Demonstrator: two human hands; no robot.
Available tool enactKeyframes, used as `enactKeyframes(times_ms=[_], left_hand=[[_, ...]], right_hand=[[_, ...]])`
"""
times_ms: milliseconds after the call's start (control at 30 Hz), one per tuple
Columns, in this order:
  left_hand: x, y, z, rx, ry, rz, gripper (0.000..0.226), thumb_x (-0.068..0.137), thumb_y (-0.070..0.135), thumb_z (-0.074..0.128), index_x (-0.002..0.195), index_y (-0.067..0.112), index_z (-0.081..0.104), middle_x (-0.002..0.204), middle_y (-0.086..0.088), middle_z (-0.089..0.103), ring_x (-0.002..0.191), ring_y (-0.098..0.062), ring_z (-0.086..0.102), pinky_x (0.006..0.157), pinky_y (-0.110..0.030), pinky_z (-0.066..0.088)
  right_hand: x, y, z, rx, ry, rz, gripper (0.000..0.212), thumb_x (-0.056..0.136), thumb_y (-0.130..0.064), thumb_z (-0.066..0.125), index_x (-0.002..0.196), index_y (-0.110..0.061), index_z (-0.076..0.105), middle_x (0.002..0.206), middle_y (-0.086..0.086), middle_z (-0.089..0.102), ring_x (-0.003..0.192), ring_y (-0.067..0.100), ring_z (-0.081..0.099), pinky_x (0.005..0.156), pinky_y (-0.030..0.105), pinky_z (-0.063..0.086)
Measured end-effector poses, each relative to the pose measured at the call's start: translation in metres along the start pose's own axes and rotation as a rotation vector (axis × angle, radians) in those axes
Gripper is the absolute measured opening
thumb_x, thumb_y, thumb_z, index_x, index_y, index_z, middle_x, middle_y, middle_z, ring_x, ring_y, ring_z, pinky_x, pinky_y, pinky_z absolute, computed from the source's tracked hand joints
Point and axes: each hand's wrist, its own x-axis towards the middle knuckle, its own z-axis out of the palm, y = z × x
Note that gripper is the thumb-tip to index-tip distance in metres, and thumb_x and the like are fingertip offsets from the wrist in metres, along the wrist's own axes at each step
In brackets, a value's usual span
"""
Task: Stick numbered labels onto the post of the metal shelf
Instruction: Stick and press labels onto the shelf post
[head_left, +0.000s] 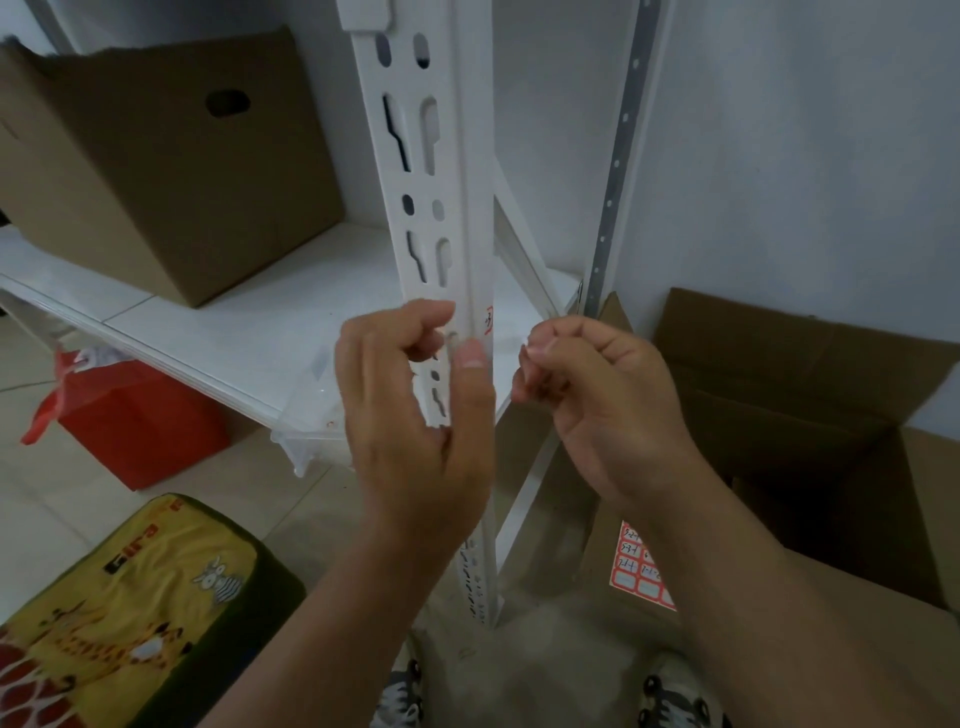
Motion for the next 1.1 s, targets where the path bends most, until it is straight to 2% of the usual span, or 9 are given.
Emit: enactKeyframes(times_ms=[100, 267, 433, 567, 667, 867, 967, 1033, 1100], left_hand=[[-0.001, 0.004, -0.003, 0.04, -0.113, 0.085, 0.04, 0.098, 0.03, 0.046, 0.098, -0.006, 0.063, 0.094, -0.003, 0.055, 0.084, -0.016, 0.053, 0.076, -0.016, 0.041], [0.001, -0.001, -0.003, -0.048, -0.223, 0.12, 0.022, 0.092, 0.015, 0.056, 0.094, -0.004, 0.068, 0.087, -0.007, 0.064, 0.08, -0.013, 0.058, 0.075, -0.016, 0.044], [0.002, -0.003, -0.005, -0.054, -0.155, 0.047, 0.012, 0.094, 0.009, 0.05, 0.085, 0.007, 0.058, 0.077, 0.005, 0.054, 0.07, -0.003, 0.05, 0.066, -0.009, 0.04], [0.003, -0.002, -0.006, -0.121, -0.087, -0.122, 0.02, 0.099, 0.019, 0.035, 0.082, 0.022, 0.044, 0.067, 0.013, 0.047, 0.059, -0.005, 0.05, 0.053, -0.017, 0.041], [0.005, -0.007, -0.009, -0.192, -0.068, -0.297, 0.03, 0.099, 0.028, 0.034, 0.071, 0.023, 0.045, 0.058, 0.004, 0.047, 0.051, -0.011, 0.046, 0.046, -0.026, 0.04], [0.015, -0.039, -0.02, -0.154, -0.037, -0.521, 0.061, 0.098, 0.039, 0.044, 0.061, -0.009, 0.047, 0.05, -0.016, 0.047, 0.044, -0.014, 0.041, 0.049, -0.014, 0.041], [0.019, -0.068, -0.018, -0.114, -0.139, -0.65, 0.05, 0.104, 0.035, 0.036, 0.072, -0.002, 0.046, 0.062, -0.01, 0.048, 0.056, -0.013, 0.045, 0.057, -0.024, 0.044], [0.019, -0.085, -0.015, -0.07, -0.215, -0.723, 0.032, 0.105, 0.03, 0.034, 0.085, 0.01, 0.048, 0.076, 0.001, 0.052, 0.069, -0.012, 0.052, 0.071, -0.035, 0.048], [0.019, -0.096, -0.012, -0.017, -0.279, -0.766, 0.033, 0.104, 0.034, 0.034, 0.086, 0.014, 0.051, 0.079, 0.0, 0.055, 0.073, -0.013, 0.055, 0.071, -0.034, 0.047]], right_hand=[[-0.003, -0.001, 0.002, 0.054, -0.053, -0.021, 0.033, 0.089, 0.0, 0.053, 0.065, -0.017, 0.069, 0.061, -0.004, 0.063, 0.059, 0.008, 0.06, 0.065, 0.021, 0.051], [-0.004, -0.001, 0.003, 0.139, -0.109, -0.014, 0.015, 0.086, 0.002, 0.055, 0.078, -0.002, 0.067, 0.064, 0.0, 0.066, 0.062, 0.01, 0.063, 0.067, 0.023, 0.055], [-0.004, 0.002, 0.005, 0.276, -0.251, 0.048, 0.014, 0.084, -0.006, 0.059, 0.087, 0.003, 0.068, 0.066, 0.004, 0.065, 0.062, 0.013, 0.062, 0.063, 0.024, 0.053], [-0.005, 0.005, 0.007, 0.33, -0.303, 0.096, 0.022, 0.086, -0.01, 0.053, 0.086, -0.002, 0.074, 0.068, 0.008, 0.065, 0.065, 0.017, 0.064, 0.066, 0.027, 0.054], [-0.002, 0.007, 0.005, 0.341, -0.218, 0.095, 0.023, 0.082, -0.012, 0.053, 0.081, -0.003, 0.073, 0.067, 0.01, 0.063, 0.064, 0.019, 0.061, 0.063, 0.028, 0.053], [0.004, 0.017, 0.002, 0.192, 0.036, 0.063, 0.029, 0.092, -0.012, 0.052, 0.07, -0.011, 0.071, 0.061, 0.007, 0.057, 0.06, 0.018, 0.055, 0.062, 0.031, 0.049], [0.006, 0.021, 0.006, 0.084, 0.163, 0.076, 0.021, 0.096, -0.012, 0.052, 0.087, -0.016, 0.07, 0.058, 0.004, 0.057, 0.057, 0.017, 0.053, 0.063, 0.033, 0.047], [0.008, 0.022, 0.007, 0.072, 0.202, 0.103, 0.017, 0.098, -0.012, 0.051, 0.105, -0.016, 0.066, 0.053, 0.002, 0.054, 0.049, 0.016, 0.049, 0.053, 0.028, 0.046], [0.01, 0.023, 0.006, 0.069, 0.221, 0.11, 0.02, 0.099, -0.016, 0.048, 0.113, -0.013, 0.062, 0.044, 0.0, 0.045, 0.037, 0.013, 0.037, 0.041, 0.025, 0.035]])
